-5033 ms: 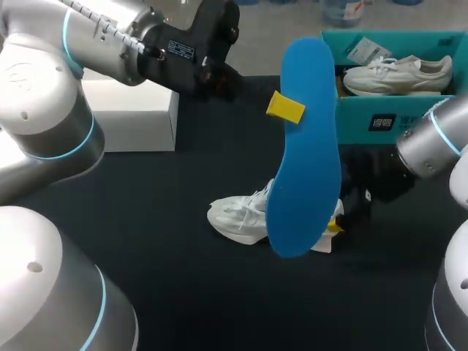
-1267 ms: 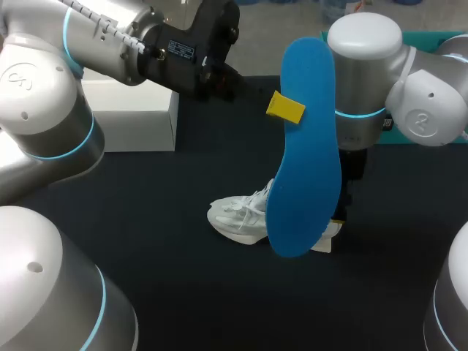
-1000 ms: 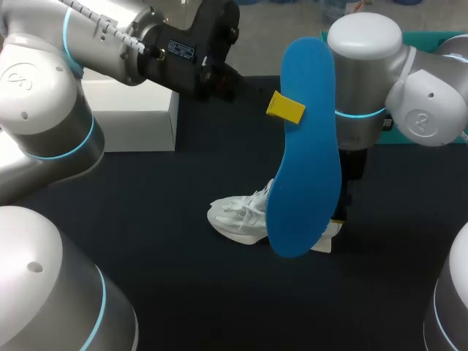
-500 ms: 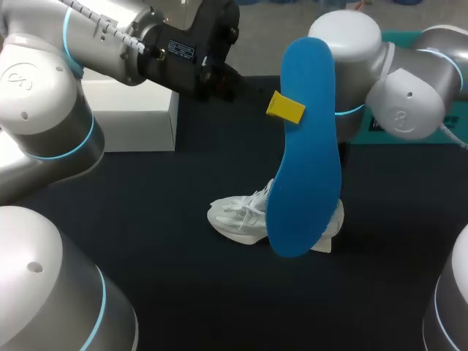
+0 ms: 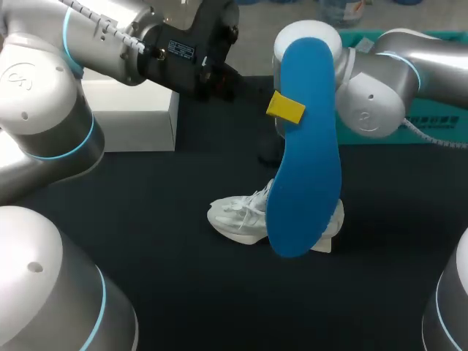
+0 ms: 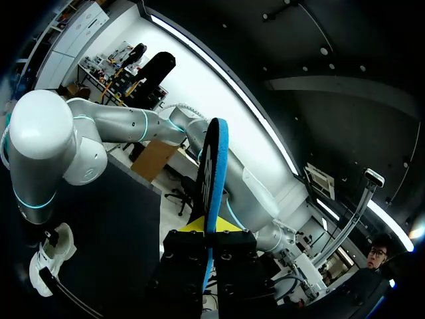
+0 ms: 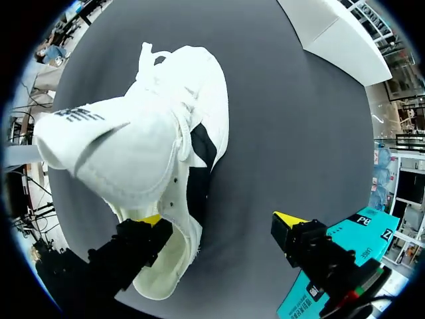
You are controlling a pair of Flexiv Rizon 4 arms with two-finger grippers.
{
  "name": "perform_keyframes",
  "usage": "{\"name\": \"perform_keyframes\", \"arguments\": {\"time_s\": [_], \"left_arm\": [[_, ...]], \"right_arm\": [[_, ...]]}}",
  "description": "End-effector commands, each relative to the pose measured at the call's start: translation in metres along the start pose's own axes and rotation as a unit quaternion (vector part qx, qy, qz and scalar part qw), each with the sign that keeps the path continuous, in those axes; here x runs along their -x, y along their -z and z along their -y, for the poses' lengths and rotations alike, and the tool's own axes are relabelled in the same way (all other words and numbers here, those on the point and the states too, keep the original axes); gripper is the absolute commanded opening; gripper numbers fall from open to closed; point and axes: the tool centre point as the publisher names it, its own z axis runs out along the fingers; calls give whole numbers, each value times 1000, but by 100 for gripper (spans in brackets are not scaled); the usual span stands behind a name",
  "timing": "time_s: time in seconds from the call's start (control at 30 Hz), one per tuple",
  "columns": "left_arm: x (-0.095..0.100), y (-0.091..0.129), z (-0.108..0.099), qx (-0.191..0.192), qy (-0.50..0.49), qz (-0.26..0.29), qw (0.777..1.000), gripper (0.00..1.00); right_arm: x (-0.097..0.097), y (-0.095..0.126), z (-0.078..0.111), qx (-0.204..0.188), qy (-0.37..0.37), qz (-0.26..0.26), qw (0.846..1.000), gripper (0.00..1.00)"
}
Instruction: Take the shoe out of the shoebox, open the shoe tongue, remove and reinsert the insole, then place the shoe into the shoebox
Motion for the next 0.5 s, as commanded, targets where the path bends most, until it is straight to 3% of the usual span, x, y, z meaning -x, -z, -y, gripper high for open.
{"name": "perform_keyframes", "arguments": {"time_s": [0.03,0.17,0.2,0.23,0.3,0.37,0.4,0.47,0.5], "left_arm": [[0,-1,0,1,0,0,1000,0],[0,-1,0,1,0,0,1000,0],[0,-1,0,1,0,0,1000,0],[0,-1,0,1,0,0,1000,0],[0,-1,0,1,0,0,1000,0],[0,-1,0,1,0,0,1000,0],[0,-1,0,1,0,0,1000,0],[0,-1,0,1,0,0,1000,0],[0,-1,0,1,0,0,1000,0]], "right_arm": [[-1,-8,-11,-1,0,-4,1000,100],[-8,-8,-13,5,-4,-6,1000,100],[-10,-9,-14,8,-7,-7,1000,94],[-11,-9,-15,10,-9,-7,1000,85],[-14,-11,-16,15,-14,-8,1000,49],[-16,-14,-17,18,-20,-8,1000,32],[-17,-14,-17,19,-21,-9,1000,30],[-18,-15,-18,21,-25,-8,999,17],[-19,-15,-18,22,-26,-8,999,1]]}}
